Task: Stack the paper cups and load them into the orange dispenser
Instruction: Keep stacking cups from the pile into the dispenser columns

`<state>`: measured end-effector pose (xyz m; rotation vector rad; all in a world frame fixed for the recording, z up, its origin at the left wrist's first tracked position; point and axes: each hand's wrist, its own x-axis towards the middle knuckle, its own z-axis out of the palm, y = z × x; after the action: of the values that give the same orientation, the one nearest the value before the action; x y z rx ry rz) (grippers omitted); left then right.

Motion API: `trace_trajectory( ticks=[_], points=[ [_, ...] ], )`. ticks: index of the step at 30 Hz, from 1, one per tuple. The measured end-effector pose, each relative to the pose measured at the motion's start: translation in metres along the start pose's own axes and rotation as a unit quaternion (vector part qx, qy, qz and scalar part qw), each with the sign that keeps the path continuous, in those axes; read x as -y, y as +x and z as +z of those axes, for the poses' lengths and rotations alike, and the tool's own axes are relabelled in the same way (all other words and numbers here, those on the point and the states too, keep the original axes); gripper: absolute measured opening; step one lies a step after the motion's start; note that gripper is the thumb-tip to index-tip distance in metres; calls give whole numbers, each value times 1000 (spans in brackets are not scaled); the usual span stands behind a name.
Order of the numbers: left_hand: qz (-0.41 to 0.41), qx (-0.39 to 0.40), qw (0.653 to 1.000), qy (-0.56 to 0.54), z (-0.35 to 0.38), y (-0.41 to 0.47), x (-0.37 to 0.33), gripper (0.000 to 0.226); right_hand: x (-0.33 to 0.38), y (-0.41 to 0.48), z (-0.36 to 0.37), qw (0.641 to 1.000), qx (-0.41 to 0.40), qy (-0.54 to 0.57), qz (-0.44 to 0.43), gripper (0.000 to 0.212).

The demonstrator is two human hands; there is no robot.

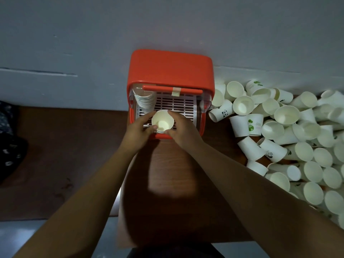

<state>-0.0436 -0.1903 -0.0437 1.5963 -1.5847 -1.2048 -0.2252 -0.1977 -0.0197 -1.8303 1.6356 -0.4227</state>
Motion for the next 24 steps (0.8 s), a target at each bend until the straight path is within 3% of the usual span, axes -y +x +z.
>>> trace_trajectory(
  ticks=[4, 8, 10, 15, 18, 21, 24],
  points=[
    [9, -17, 999, 46, -1, -6, 3, 44, 7, -17, -8, 999, -11, 32, 28, 71],
    [-38, -88, 995, 11, 2, -28, -5, 28, -5, -62, -27, 996, -33, 48, 67, 60],
    [-29, -78, 996, 13, 12, -43, -14, 19, -24, -95, -36, 994, -60, 30, 84, 56],
    [-27, 78, 996, 17, 63, -69, -37, 5, -83, -175, -73, 978, -83, -60, 184, 56],
    [-5, 189, 978, 92, 108, -75, -60, 11, -123, -225, -99, 960, -128, -94, 229, 54],
    [34, 240, 962, 122, 161, -79, -85, 21, -158, -268, -125, 939, -171, -101, 280, 51],
    [29, 272, 952, 137, 218, -81, -110, 18, -186, -300, -147, 920, -202, -113, 316, 47]
  ],
)
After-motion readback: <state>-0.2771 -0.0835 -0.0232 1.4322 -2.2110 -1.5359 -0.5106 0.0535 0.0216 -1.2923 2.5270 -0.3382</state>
